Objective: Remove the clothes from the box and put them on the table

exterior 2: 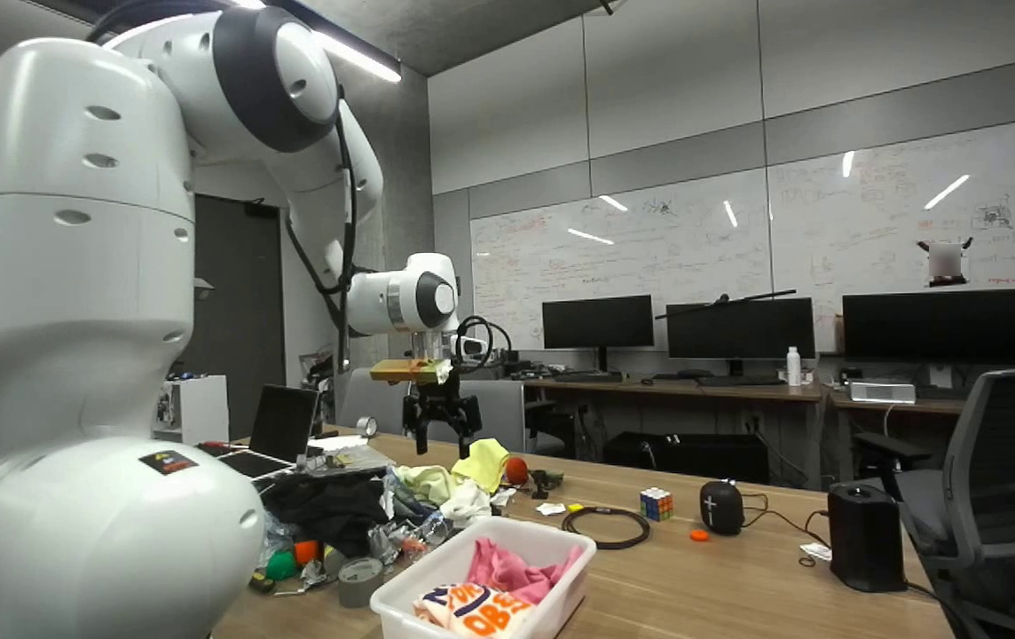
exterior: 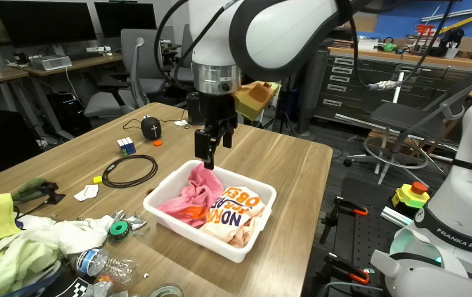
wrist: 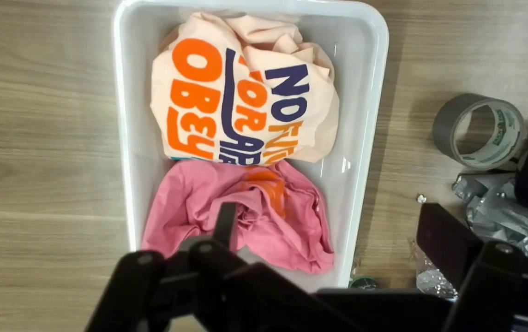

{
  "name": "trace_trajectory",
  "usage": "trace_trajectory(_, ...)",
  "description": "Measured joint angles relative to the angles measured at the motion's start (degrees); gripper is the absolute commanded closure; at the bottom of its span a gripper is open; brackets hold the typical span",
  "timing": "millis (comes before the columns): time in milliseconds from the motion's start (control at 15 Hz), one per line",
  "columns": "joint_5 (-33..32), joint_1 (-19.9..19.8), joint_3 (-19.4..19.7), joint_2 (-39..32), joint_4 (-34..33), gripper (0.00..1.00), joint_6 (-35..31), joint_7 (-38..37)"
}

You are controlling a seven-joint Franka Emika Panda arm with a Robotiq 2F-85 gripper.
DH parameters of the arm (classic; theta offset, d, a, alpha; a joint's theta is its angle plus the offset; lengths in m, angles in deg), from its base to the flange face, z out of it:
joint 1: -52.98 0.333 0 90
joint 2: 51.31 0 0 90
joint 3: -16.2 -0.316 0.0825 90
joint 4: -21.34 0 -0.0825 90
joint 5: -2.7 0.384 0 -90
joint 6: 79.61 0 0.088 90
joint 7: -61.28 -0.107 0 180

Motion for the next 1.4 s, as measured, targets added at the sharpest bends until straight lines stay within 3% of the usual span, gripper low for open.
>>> trace_trajectory(1400, -2.6, 2.9, 3.9, -16.7, -1.6, 0.0, -2.1, -4.2)
